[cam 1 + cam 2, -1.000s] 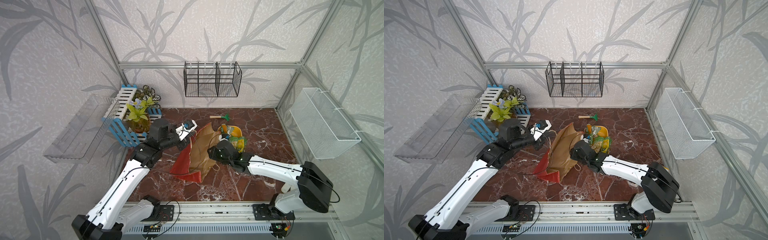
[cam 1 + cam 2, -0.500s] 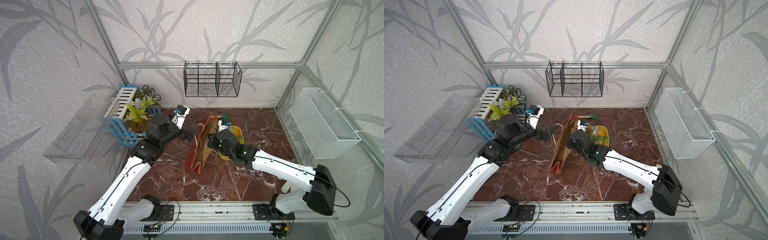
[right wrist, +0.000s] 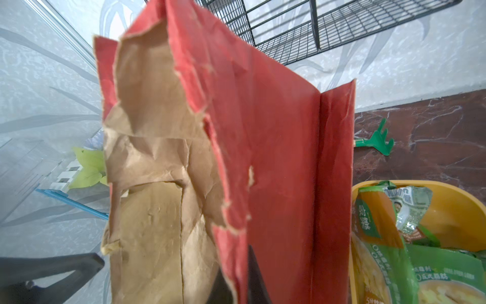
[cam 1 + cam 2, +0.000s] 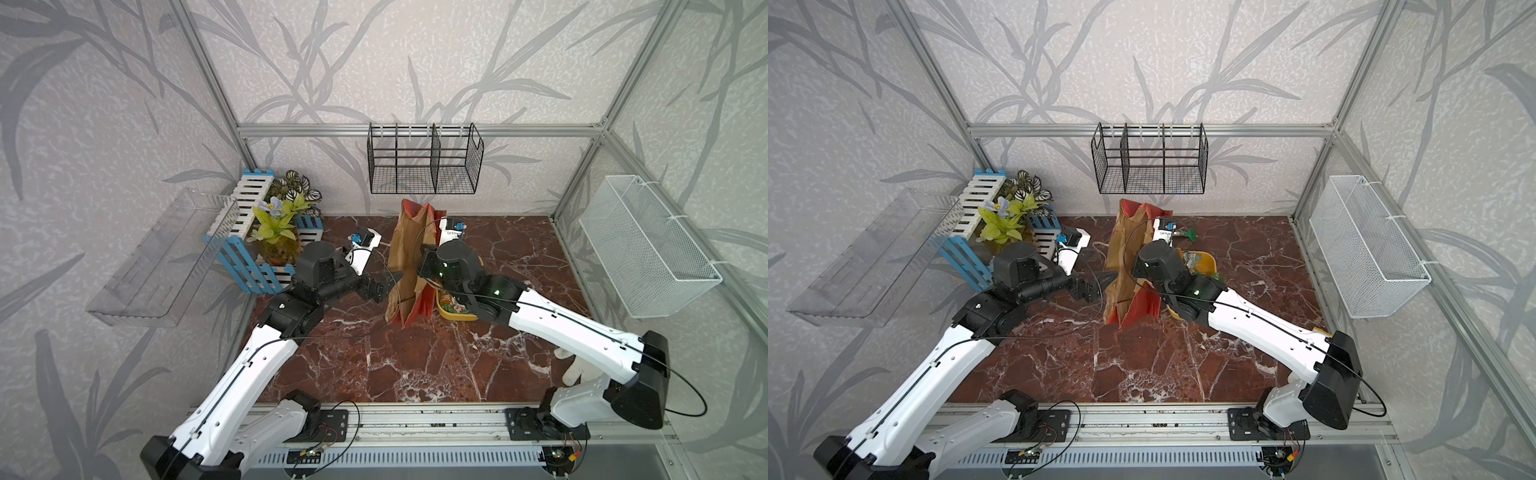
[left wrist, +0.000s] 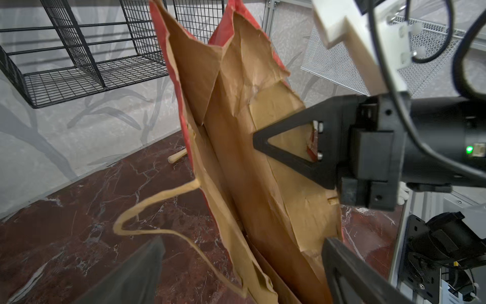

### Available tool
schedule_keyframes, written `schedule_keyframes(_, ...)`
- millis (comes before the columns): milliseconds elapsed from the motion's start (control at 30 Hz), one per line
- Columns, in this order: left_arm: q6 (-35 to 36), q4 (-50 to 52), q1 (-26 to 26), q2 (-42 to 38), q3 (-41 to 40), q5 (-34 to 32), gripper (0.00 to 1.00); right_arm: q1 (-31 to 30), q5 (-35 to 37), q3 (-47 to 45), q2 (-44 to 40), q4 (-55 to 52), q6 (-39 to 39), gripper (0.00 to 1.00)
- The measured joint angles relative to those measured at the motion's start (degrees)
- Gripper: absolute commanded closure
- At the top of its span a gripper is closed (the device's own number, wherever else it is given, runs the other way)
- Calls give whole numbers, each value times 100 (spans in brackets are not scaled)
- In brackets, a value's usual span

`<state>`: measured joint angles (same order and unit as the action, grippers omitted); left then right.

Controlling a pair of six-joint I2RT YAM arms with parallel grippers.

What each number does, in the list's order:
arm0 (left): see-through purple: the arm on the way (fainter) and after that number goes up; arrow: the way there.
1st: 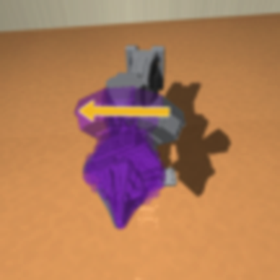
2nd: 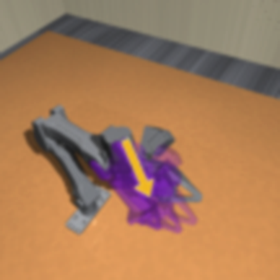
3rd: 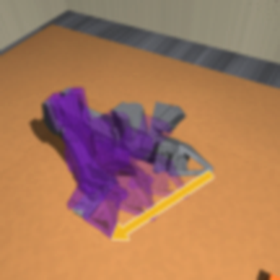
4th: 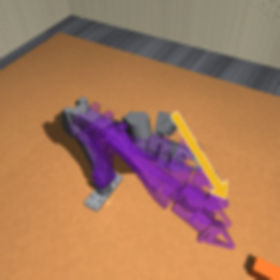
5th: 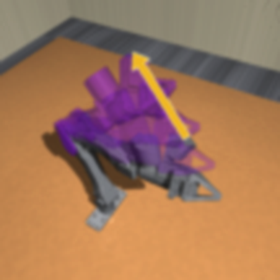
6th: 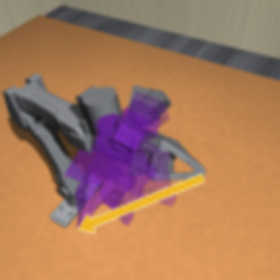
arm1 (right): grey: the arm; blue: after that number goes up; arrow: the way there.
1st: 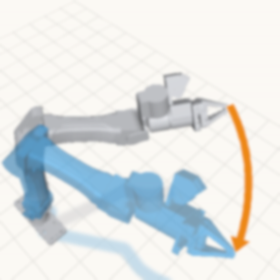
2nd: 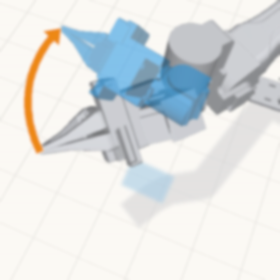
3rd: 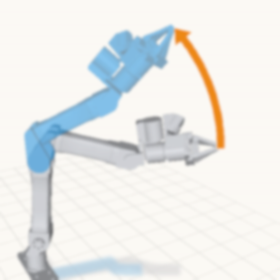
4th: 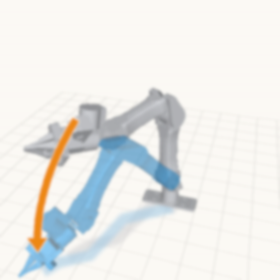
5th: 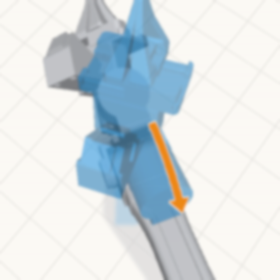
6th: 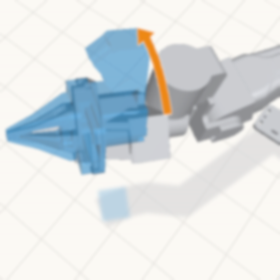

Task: Place the condiment packets inside the bag
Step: Open the paper bag.

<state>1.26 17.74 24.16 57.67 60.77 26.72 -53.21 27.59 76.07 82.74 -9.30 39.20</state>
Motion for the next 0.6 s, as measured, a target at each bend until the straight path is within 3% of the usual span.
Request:
schedule_keyframes(67, -101, -101, -11, 120, 2, -9, 40, 0, 26, 26, 2, -17, -17, 100)
schedule_keyframes(133, -201, -177, -24, 260, 4, 13, 53, 0, 39, 28, 2, -50, -9, 100)
schedule_keyframes(300, -367, -280, -28, 533, 7, 70, 69, 0, -63, 26, 4, -118, 4, 100)
schedule_keyframes(400, -350, -289, -39, 645, 50, 181, 96, -4, -138, 26, 4, -129, 35, 100)
schedule_keyframes(433, -343, -269, -42, 684, 92, 232, 100, -4, -179, 26, 7, -129, 63, 100)
schedule_keyframes(600, -164, -155, -59, 728, 295, 245, 100, -11, -278, 28, 42, -131, 197, 100)
